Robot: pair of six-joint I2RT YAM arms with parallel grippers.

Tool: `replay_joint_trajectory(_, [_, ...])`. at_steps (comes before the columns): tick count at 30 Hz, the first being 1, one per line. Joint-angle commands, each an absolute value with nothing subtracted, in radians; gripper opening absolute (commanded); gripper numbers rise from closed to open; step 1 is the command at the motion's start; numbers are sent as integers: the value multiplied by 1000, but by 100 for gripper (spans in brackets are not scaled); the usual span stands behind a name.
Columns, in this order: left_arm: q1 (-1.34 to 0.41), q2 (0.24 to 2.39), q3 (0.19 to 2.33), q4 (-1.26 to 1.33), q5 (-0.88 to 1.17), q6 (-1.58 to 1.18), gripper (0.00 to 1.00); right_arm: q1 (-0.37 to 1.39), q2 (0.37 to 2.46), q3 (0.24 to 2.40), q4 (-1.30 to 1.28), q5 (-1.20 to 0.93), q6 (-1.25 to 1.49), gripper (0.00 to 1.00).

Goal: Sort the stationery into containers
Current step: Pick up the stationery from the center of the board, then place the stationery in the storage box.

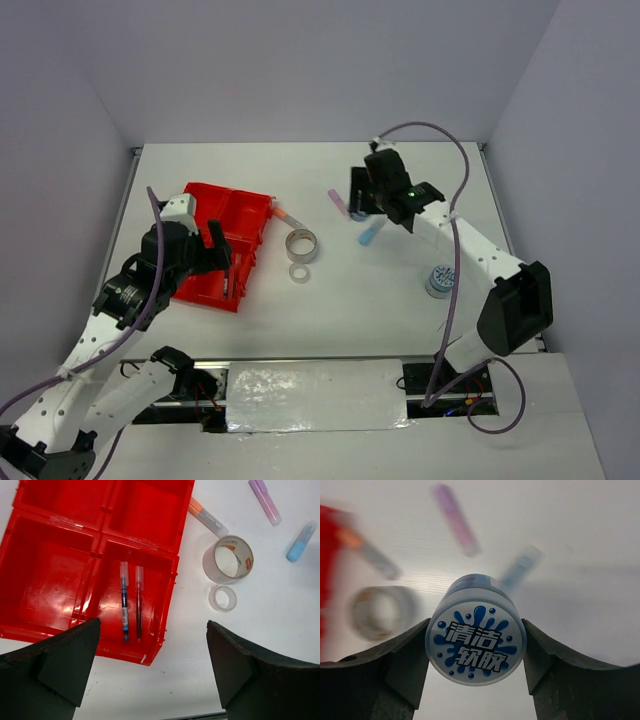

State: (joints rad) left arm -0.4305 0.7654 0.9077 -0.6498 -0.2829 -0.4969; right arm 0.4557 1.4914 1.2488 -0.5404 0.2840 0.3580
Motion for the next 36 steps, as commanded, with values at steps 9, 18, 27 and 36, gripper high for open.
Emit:
replay_joint_trajectory(9, [-376, 635, 890, -614, -364, -512, 99, 710, 1988, 1757, -135, -95, 348, 0])
replay_joint_trajectory(18, [-364, 637, 888, -609, -342, -506, 99, 784, 2221, 2068, -245, -22, 311, 0])
replay_joint_trajectory(27, [-350, 632, 884, -594, -307, -497, 99, 822, 2174, 1996, -195, 34, 290, 0])
replay_joint_trajectory(36, [-350, 646, 881, -591, -285, -494, 99, 833, 2359, 2249, -284, 26, 229, 0])
